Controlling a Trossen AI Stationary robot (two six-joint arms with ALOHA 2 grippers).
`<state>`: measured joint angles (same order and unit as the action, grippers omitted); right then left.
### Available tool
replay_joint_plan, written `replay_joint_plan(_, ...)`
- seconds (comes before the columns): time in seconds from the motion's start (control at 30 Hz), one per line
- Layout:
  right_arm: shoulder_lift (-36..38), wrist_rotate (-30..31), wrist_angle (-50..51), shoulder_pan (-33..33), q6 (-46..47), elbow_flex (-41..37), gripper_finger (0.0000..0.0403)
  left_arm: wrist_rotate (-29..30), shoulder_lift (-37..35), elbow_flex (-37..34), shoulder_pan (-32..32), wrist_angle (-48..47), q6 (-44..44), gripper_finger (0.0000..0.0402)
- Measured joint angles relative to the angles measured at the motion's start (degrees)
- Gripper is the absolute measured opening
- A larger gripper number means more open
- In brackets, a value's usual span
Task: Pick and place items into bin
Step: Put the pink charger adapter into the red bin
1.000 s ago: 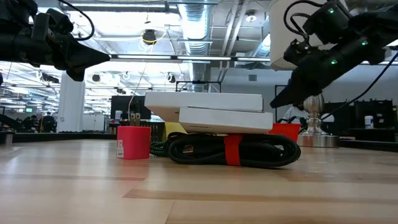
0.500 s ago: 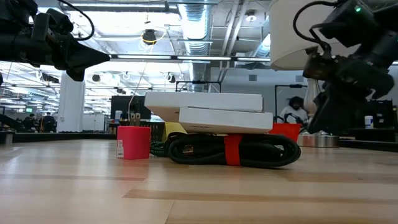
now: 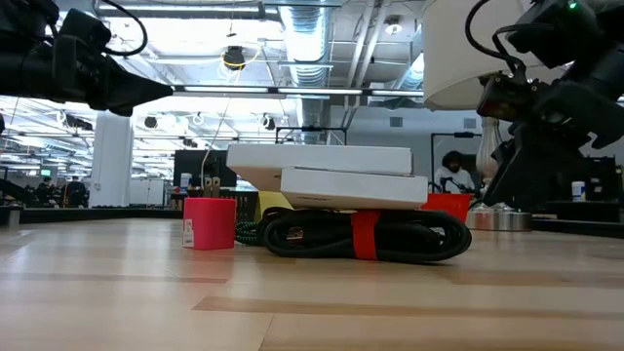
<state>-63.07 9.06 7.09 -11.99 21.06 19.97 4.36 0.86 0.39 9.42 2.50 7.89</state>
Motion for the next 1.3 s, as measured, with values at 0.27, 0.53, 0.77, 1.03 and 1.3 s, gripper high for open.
replay_joint_plan(0.27,0.0,0.0,-0.11,0.0,0.59,0.0,0.0159,-1.15,-0.01,0.01,-0.01,-0.11,-12.24,0.0)
replay_joint_plan(0.53,0.0,-0.01,-0.28,0.0,1.07,0.0,0.0157,-0.65,-0.02,0.01,-0.01,-0.07,-13.39,0.0)
replay_joint_plan(0.77,0.0,-0.02,-0.28,0.0,1.07,0.0,0.0155,-0.89,0.0,-0.01,-0.01,-0.07,-17.64,0.0)
replay_joint_plan(1.03,0.0,-0.02,-0.26,0.0,1.07,0.0,0.0157,-13.43,3.07,0.01,-2.59,1.51,-22.57,0.0)
replay_joint_plan(1.3,0.0,-0.02,-0.26,0.0,1.05,0.0,0.0153,-13.62,10.28,0.01,-13.85,1.49,-24.55,0.0)
